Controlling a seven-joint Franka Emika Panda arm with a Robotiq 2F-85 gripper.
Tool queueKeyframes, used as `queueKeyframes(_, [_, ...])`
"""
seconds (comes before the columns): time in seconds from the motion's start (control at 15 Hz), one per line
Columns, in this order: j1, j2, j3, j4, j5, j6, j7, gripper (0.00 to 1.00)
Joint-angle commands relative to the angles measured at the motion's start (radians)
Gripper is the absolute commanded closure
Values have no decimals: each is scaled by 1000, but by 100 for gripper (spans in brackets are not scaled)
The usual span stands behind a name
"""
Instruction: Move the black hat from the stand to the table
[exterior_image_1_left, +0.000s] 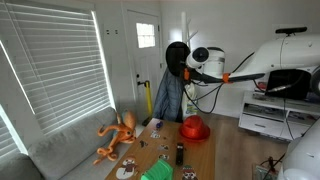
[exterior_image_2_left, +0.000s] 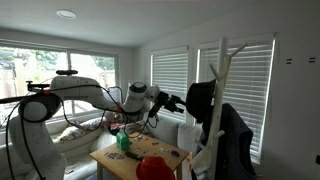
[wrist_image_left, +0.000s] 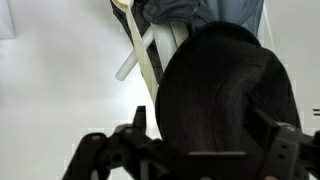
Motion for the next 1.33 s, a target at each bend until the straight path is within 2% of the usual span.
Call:
queueKeyframes(0.0, [43, 25, -42, 42, -29, -4, 69, 0])
queueKeyframes(0.2, [61, 31, -54, 51, -13, -4, 83, 8])
queueKeyframes(0.27, [67, 34, -57, 54, -7, -4, 86, 16])
queueKeyframes(0.4, [75, 38, -60, 57, -3, -5, 92, 22])
queueKeyframes(0.53, [81, 42, -64, 59, -3, -3, 96, 37])
queueKeyframes(0.67, [85, 47, -67, 61, -3, 1, 99, 40])
queueKeyframes(0.87, [90, 53, -68, 64, -4, 6, 106, 22])
queueKeyframes(0.93, [91, 55, -68, 65, -3, 8, 109, 24])
queueKeyframes(1.0, [93, 56, -68, 66, -2, 7, 109, 29])
queueKeyframes(1.07, [94, 58, -69, 67, 0, 9, 110, 44])
queueKeyframes(1.27, [97, 59, -70, 67, 2, 9, 111, 68])
